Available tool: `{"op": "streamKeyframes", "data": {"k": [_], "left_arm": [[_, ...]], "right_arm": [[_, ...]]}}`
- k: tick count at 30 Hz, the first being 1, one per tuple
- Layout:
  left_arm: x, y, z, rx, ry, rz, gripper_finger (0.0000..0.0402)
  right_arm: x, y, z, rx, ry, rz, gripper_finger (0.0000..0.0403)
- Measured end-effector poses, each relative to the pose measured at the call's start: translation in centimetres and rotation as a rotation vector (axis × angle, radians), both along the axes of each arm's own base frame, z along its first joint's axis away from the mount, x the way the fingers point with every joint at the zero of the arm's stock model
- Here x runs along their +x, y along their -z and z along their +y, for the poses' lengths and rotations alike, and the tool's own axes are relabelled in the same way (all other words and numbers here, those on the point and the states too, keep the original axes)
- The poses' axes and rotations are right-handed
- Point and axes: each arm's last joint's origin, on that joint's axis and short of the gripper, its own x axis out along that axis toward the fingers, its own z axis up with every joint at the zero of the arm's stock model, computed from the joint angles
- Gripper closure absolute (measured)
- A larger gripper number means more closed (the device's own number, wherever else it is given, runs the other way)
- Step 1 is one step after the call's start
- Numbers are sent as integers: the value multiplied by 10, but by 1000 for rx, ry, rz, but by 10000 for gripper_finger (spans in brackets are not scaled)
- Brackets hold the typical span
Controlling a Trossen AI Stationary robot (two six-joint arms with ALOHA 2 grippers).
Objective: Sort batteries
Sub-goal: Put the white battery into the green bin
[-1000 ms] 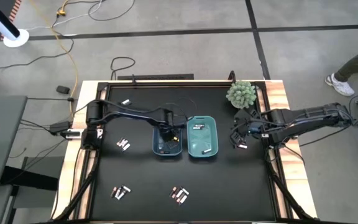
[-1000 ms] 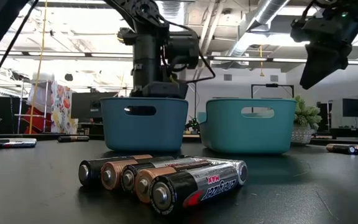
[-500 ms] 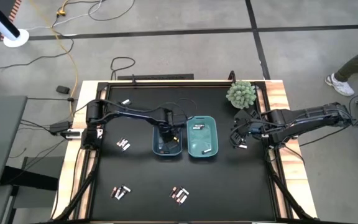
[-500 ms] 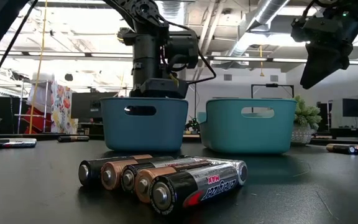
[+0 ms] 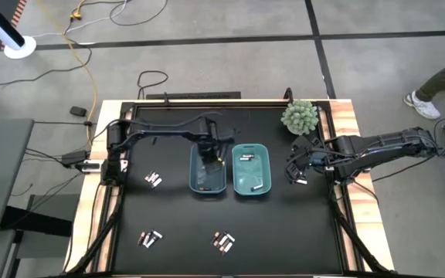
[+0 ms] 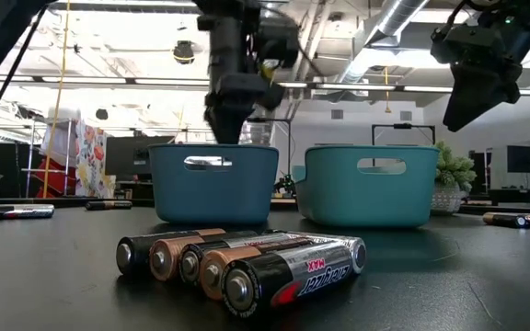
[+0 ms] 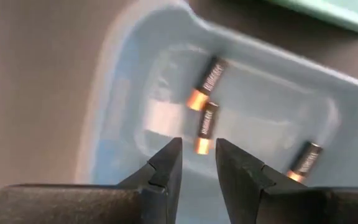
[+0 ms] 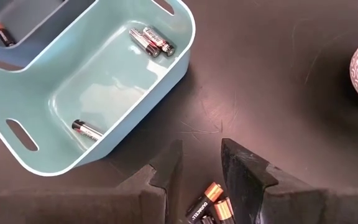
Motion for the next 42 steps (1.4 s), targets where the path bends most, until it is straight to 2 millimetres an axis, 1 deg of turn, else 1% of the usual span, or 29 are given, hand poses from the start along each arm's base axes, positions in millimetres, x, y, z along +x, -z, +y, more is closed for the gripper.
{"op": "streamKeyframes", "data": {"k": [3, 5, 8, 10, 13, 15, 17, 19, 22, 26, 29, 32, 38, 40, 42], "left_arm": [[-1, -18, 5, 113, 32, 18, 309], [-5, -23, 8, 173, 23, 63, 312], [-11, -25, 12, 230, 10, 129, 318], [-14, -24, 15, 226, 15, 159, 322], [-24, -27, 21, 226, -5, 150, 328], [-35, -34, 28, 237, -31, 106, 331], [-51, -40, 36, 251, -68, 50, 332], [-70, -45, 44, 269, -112, -12, 333], [-105, -50, 51, 298, -184, -116, 333], [-143, -46, 53, 315, -258, -184, 333], [-158, -43, 56, 314, -328, -214, 329], [-166, -36, 63, 309, -373, -182, 307], [-170, -18, 82, 330, -347, -64, 248], [-171, -15, 87, 357, -311, -18, 240], [-173, -12, 92, 389, -311, 21, 238]], "right_arm": [[0, 0, 0, 6, 10, -5, 275], [0, 0, 0, 16, 28, -12, 275], [0, 0, 0, 28, 48, -19, 275], [0, 0, 0, 37, 63, -27, 275], [0, 0, 0, 50, 85, -37, 275], [0, 0, 0, 59, 100, -43, 275], [1, 0, 0, 68, 115, -49, 275], [1, 0, 0, 77, 129, -57, 275], [1, 0, 0, 87, 148, -63, 275], [1, -1, 0, 91, 154, -69, 275], [1, -1, -1, 91, 156, -72, 275], [1, -1, -2, 101, 185, -78, 275], [1, -1, -8, 106, 232, -84, 275], [1, -1, -10, 111, 254, -89, 275], [1, -1, -11, 112, 266, -91, 275]]}}
